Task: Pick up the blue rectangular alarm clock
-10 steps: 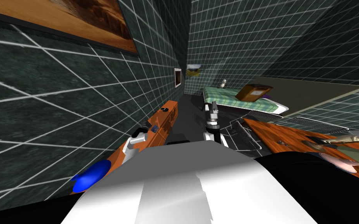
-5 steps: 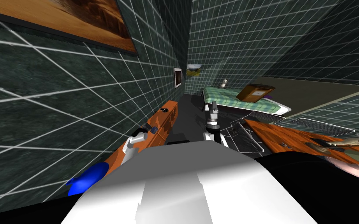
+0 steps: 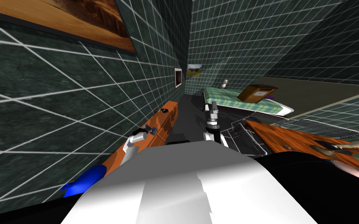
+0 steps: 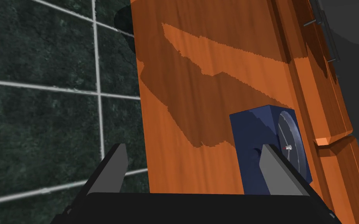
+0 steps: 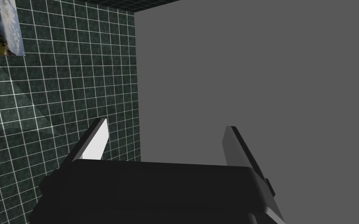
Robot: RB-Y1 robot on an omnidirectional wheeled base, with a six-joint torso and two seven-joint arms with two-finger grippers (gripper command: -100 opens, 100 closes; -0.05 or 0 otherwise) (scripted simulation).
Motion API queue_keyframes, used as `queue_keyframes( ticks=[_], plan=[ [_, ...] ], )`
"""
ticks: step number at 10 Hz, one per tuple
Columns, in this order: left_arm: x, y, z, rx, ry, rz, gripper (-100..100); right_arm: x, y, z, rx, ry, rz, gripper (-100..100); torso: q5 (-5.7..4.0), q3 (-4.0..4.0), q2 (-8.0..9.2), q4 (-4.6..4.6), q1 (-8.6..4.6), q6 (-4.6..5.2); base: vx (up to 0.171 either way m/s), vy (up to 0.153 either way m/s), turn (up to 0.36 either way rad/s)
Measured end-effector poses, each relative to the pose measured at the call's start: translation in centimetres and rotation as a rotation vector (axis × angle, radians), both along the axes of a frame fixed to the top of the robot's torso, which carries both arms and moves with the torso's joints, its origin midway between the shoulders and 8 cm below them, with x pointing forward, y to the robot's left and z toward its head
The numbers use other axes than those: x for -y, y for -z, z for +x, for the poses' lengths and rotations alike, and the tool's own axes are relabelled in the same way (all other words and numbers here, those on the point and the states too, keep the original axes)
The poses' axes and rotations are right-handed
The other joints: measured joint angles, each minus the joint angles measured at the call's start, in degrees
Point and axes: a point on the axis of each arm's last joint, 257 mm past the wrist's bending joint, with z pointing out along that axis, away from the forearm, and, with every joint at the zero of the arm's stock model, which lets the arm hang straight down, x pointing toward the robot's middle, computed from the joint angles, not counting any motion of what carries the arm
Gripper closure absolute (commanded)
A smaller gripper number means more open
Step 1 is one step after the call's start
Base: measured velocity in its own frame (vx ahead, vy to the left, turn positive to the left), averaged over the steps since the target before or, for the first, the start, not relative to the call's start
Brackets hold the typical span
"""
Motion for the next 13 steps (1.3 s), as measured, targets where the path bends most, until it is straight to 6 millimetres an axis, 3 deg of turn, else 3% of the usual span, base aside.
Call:
queue_keyframes(
  ticks=[5,13],
  plan=[
    [-0.2,4.3,-2.6,-0.156,-0.088,-0.146,-100,0.0,0.0,0.0,0.0,0.0,0.0,0,0.02,-0.04,-0.07,-0.02,0.07,0.0,0.056,0.005,0.003],
    [0.9,8.6,-6.6,-0.364,-0.196,-0.321,-100,0.0,0.0,0.0,0.0,0.0,0.0,0,0.04,-0.01,-0.01,-0.01,0.15,-0.01,0.041,0.02,-0.006]
  ],
)
